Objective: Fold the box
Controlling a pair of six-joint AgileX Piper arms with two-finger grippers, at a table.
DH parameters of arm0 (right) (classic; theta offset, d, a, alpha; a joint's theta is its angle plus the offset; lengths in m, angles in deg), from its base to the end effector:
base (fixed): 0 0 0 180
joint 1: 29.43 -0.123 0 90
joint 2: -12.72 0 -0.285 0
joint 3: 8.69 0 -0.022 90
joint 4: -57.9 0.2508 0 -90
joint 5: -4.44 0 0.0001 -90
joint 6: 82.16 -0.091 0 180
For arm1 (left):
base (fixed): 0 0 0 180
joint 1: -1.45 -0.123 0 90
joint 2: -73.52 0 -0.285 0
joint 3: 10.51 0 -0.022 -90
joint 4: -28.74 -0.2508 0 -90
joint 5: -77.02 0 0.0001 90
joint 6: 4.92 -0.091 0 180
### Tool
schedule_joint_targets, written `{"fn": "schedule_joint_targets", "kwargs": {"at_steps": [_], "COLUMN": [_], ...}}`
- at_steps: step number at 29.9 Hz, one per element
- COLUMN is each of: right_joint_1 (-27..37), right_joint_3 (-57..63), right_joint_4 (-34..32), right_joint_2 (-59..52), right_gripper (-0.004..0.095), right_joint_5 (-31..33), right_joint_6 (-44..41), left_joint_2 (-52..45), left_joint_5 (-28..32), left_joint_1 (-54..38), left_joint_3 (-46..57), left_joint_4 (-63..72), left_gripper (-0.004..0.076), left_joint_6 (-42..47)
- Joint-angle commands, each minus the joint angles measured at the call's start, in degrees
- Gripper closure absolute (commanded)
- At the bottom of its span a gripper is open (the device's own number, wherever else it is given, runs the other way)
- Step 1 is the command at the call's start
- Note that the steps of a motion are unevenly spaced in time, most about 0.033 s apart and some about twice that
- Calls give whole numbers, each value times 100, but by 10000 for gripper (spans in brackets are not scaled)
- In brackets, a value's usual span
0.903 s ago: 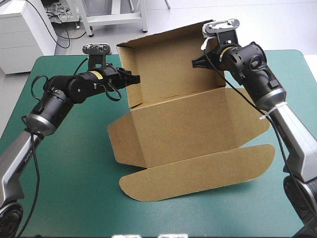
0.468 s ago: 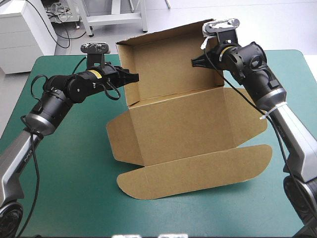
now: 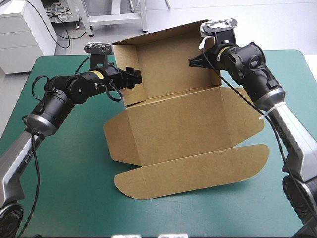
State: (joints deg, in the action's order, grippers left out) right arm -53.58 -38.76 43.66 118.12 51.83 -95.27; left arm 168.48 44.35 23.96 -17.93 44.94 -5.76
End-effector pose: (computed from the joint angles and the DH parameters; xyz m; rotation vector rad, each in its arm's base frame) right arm 0.3614 0.1440 0.4353 -0.2759 2.0994 0.0922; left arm 0.3206 -0.1477 0.3958 0.2709 2.1002 -0.5304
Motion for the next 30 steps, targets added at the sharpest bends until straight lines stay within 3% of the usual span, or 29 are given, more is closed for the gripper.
{"fn": "schedule_joint_targets", "kwargs": {"at_steps": [1,11,23,27,30], "right_joint_1": [-129,-82,-82,-82,-82], "right_joint_3": [-188,-188,-188,-188,-188], "right_joint_4": [703,716,977,977,977], "right_joint_2": [-293,-293,-293,-293,-293], "right_gripper": [924,924,924,924,924], "right_joint_5": [-870,-884,-1009,-971,-932], "right_joint_6": [-206,-278,-212,-183,-132], "left_joint_2": [-198,-198,-150,-25,88], "left_joint_5": [410,181,353,342,316], "left_joint_1": [133,123,123,123,123], "left_joint_3": [-211,-211,-211,-199,-199], "left_joint_4": [397,-533,-573,-587,-507], "left_gripper": [160,197,203,304,449], "left_joint_6": [148,718,742,742,742]}}
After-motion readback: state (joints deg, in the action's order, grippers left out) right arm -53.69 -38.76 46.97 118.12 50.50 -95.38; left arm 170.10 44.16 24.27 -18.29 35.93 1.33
